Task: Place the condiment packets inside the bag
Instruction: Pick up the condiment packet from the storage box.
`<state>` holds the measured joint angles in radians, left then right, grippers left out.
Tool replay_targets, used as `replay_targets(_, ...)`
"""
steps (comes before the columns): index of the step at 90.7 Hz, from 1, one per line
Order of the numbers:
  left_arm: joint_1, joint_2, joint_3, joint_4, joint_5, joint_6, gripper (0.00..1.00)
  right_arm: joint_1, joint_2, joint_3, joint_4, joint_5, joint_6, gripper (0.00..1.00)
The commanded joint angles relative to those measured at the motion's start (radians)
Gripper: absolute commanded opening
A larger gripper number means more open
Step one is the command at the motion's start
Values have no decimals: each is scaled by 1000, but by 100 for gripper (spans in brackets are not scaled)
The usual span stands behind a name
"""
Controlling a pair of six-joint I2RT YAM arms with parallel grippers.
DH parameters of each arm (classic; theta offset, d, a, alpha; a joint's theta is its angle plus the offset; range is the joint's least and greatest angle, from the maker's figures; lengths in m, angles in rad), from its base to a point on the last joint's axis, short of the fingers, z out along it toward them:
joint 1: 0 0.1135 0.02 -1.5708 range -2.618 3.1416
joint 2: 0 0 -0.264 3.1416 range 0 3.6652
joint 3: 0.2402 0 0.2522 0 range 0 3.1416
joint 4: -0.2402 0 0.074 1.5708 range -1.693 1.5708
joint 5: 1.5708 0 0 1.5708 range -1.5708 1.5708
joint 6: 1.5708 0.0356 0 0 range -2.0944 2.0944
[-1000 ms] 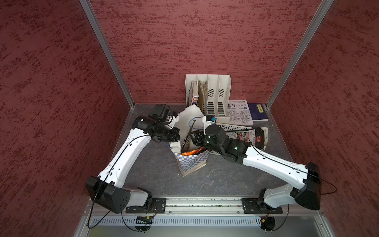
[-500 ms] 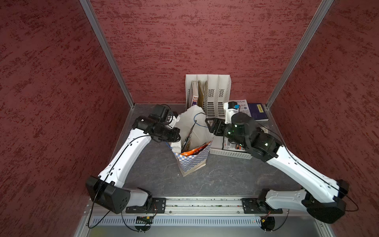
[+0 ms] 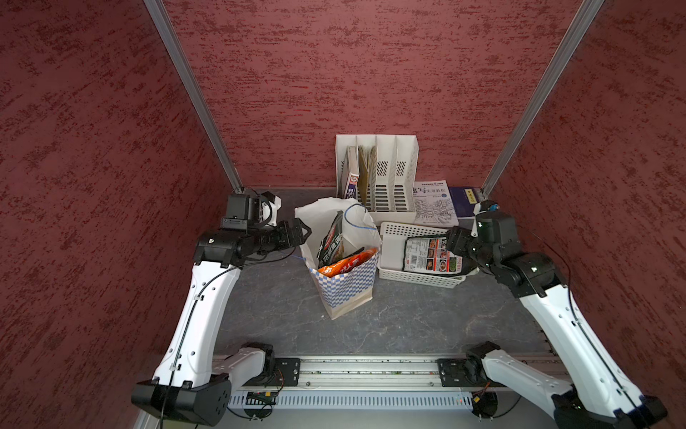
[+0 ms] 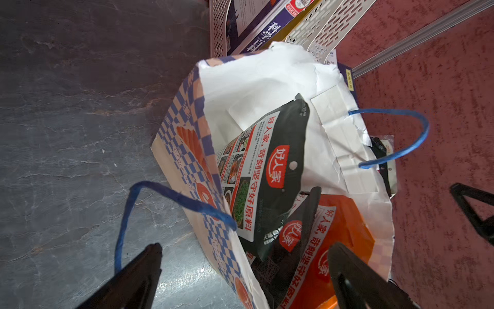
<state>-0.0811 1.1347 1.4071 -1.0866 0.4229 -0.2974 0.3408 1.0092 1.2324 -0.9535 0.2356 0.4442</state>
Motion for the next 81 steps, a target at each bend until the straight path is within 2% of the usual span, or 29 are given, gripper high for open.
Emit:
replay_targets(1,35,-4,-30,111,145,-82,100,-11,0,-16,-31,1,-38,73)
replay_targets(10,60,-18,-57,226,292,-157,100,-11,-8,-19,-46,38,-48,73)
replay_targets(18,90,-32,-45,294,343,-202,100,-30,-20,-24,-59,38,-58,74)
replay_targets(26,116,-51,-15,323,334,-225,100,-82,-18,-39,-60,-23,-76,74)
replay_targets(43,124,-71,39,272,191,-168,100,-197,21,-102,-35,-134,-82,77)
replay_targets(57,114,-47,41,275,236,-144,100,-314,37,-124,23,-196,-116,78)
replay_targets(66,50,-31,52,278,219,-126,100,-372,74,-121,69,-247,-141,78)
replay_targets(77,-138,16,121,219,53,-43,100,-411,163,-104,115,-282,-164,79)
replay_targets(81,-180,36,150,191,1,-11,100,-425,194,-97,130,-285,-169,79)
